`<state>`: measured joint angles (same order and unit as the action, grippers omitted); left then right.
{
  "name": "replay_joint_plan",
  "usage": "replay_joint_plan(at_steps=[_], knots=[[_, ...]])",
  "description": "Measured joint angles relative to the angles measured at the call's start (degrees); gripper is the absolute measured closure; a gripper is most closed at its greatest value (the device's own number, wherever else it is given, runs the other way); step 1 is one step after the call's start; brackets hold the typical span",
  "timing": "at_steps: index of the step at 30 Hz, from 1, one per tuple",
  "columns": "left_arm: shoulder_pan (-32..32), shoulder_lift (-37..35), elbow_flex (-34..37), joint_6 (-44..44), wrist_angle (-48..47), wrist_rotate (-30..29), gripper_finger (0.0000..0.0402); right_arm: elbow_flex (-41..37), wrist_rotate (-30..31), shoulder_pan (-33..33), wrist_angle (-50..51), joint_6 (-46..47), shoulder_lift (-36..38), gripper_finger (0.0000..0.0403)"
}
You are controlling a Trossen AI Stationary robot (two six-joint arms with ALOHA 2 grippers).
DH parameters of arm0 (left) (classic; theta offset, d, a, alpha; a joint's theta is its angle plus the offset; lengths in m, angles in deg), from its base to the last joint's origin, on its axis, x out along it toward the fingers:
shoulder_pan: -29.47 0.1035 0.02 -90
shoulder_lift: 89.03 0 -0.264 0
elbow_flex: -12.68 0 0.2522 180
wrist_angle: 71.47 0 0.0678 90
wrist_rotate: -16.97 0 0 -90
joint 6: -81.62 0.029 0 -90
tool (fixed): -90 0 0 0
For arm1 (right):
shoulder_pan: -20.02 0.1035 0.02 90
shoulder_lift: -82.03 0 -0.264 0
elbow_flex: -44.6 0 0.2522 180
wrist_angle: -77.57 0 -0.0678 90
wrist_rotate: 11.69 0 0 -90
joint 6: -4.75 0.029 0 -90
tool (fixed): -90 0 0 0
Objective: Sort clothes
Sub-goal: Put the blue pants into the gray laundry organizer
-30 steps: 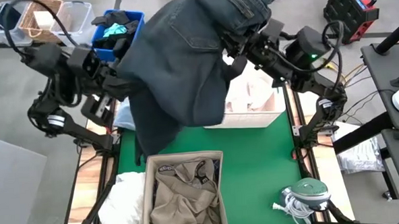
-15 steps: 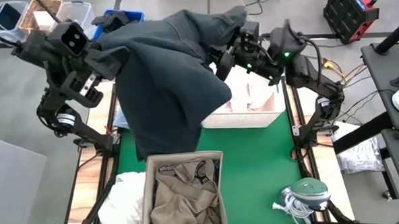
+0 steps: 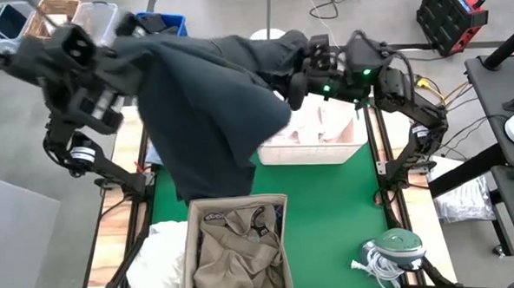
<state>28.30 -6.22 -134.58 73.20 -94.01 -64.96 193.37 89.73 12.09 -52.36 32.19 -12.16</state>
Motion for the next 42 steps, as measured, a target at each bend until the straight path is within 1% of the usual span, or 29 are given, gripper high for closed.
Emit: replay_joint_plan(at_steps=[2,5,7,9,11,12,13,14,16,17,18,21,24,25,27,28,29,31,33,36,38,39,42], knots=[[0.0,-0.2,-1.3,2.0,0.2,-1.7,0.0401,0.0,-2.9,0.0,-5.4,1.5,0.1,0.0108],[0.0,-1.4,-1.3,2.9,0.3,-3.1,0.0401,-0.1,-5.2,0.8,-13.6,-3.4,0.1,0.0099],[0.0,-1.4,-1.3,3.4,0.4,-3.6,0.0401,-0.1,-5.0,1.0,-16.4,-6.3,0.2,0.0094],[0.0,-1.3,-1.2,3.8,0.2,-3.7,0.0401,-0.1,-3.6,0.7,-17.9,-6.7,0.5,0.0087],[0.0,-1.3,-1.3,4.9,-0.4,-4.0,0.0401,-0.1,-1.7,0.4,-18.6,-6.2,0.9,0.0079],[0.0,-1.3,-1.4,6.1,-0.5,-5.0,0.0401,-0.1,-1.6,0.2,-19.1,-3.8,1.0,0.0074],[0.0,-1.6,-1.4,7.2,-0.5,-7.2,0.0401,-0.1,-3.0,-0.1,-20.0,0.1,1.1,0.0068],[0.0,-2.0,-1.4,8.3,-0.7,-10.0,0.0401,-0.1,-6.4,-0.8,-20.8,3.9,1.1,0.0061],[0.0,-3.1,-1.4,11.6,-1.4,-15.0,0.0401,-0.1,-16.2,-2.3,-21.1,10.5,1.3,0.0048],[0.0,-3.5,-1.4,13.2,-1.7,-16.2,0.0401,-0.1,-20.8,-3.3,-21.0,13.3,1.3,0.0043],[0.0,-3.8,-1.4,14.6,-1.7,-16.6,0.0401,-0.1,-23.5,-4.5,-20.8,14.9,1.4,0.0040],[0.0,-3.9,-1.4,16.4,-1.7,-16.7,0.0401,-0.1,-24.6,-5.4,-14.7,16.1,1.9,0.0037],[0.0,-4.2,-1.4,17.6,-1.7,-17.4,0.0401,-0.1,-25.7,-6.0,-11.4,16.0,2.1,0.0037],[0.0,-4.4,-1.4,18.3,-1.6,-18.7,0.0401,-0.1,-27.4,-6.0,-9.8,16.3,2.1,0.0037],[0.1,-4.9,-1.5,19.7,-1.5,-21.2,0.0401,-0.1,-33.9,-6.0,-6.7,17.0,1.8,0.0037],[0.1,-5.3,-1.5,20.1,-1.9,-21.9,0.0401,-0.1,-36.3,-6.0,-5.7,16.2,1.7,0.0037],[0.0,-5.4,-1.5,20.1,-2.7,-22.6,0.0401,-0.1,-37.2,-5.9,-4.6,14.6,1.7,0.0037],[0.0,-5.6,-1.5,19.8,-4.9,-24.5,0.0401,-0.1,-36.7,-5.5,-5.1,7.9,1.9,0.0037],[0.0,-5.6,-1.5,18.0,-7.8,-26.9,0.0401,-0.1,-33.8,-4.1,-5.9,-1.2,2.4,0.0037],[0.1,-4.9,-1.5,16.3,-12.4,-29.8,0.0401,0.1,-26.6,-1.4,-7.0,-17.6,2.5,0.0037],[0.1,-4.3,-1.4,15.3,-14.8,-30.2,0.0401,0.1,-22.8,0.3,-6.9,-26.1,1.8,0.0037],[0.0,-3.9,-1.4,14.5,-16.0,-30.1,0.0401,0.1,-21.6,0.7,-6.8,-28.4,1.4,0.0037],[0.0,-3.1,-1.3,11.8,-18.7,-29.9,0.0401,-0.1,-21.4,0.9,-6.7,-31.5,0.0,0.0037]])
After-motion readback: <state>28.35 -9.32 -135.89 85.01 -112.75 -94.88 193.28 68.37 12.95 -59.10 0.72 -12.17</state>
